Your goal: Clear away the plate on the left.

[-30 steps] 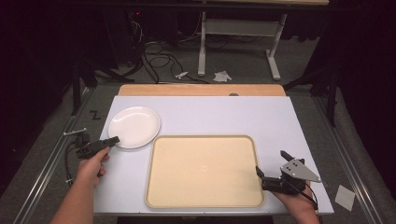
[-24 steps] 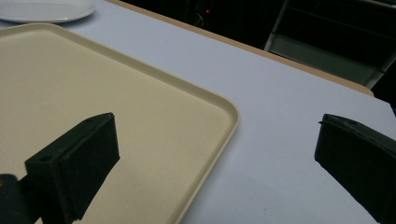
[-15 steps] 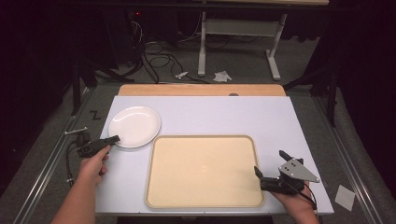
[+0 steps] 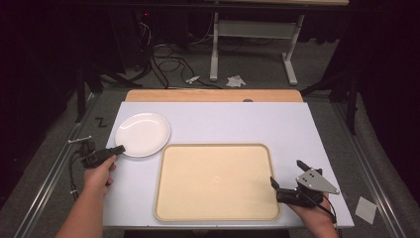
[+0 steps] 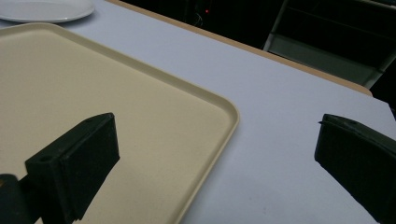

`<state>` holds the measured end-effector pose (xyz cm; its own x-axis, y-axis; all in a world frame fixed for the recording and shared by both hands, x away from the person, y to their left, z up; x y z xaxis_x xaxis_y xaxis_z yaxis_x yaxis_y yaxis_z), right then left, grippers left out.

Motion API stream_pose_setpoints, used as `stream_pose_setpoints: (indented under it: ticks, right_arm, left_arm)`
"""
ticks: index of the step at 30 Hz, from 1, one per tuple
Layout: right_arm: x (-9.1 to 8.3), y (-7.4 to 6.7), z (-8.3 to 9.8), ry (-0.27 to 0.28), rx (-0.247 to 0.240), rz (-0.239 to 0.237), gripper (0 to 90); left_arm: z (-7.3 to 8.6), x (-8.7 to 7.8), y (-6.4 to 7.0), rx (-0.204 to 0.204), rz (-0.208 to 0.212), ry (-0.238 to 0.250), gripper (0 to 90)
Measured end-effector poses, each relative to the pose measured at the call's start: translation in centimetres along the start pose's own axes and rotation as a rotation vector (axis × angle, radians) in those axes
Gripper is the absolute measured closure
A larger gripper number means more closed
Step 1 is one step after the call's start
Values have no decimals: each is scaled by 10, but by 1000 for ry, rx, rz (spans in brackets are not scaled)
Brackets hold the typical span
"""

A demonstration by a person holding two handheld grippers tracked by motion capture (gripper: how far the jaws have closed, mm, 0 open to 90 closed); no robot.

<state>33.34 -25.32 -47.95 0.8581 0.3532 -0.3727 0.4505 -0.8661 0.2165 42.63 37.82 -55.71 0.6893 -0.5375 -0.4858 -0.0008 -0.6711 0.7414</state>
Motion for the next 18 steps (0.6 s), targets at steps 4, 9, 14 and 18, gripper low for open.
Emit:
stream_pose_setpoints:
  ticks: [4,9,14,18]
  right_arm:
    - [0,1,0,-1,-3,2,7]
    - [-1,1,1,-4,2,7,8]
    - [-2,2,1,-10,14,12,8]
    - [-2,2,2,-7,11,11,7]
  left_arm:
    - [0,0,-1,-5,7,4,744]
    - [0,0,1,-12,14,41,766]
    - [-2,-1,4,-5,39,81,816]
    - [-3,-4,11,19,73,125,846]
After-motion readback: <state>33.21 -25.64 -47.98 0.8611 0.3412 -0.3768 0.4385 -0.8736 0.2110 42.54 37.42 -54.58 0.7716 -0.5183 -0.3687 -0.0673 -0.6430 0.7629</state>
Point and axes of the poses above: each handheld gripper's, and its own axes: x roughly forward along the jaws, z roughly out of its underside, y roughly to its right, the point moved 2 cm from there along x, roughly forward along the jaws, and after that the axes turned 4 degrees about z, right-handed, at the moved point
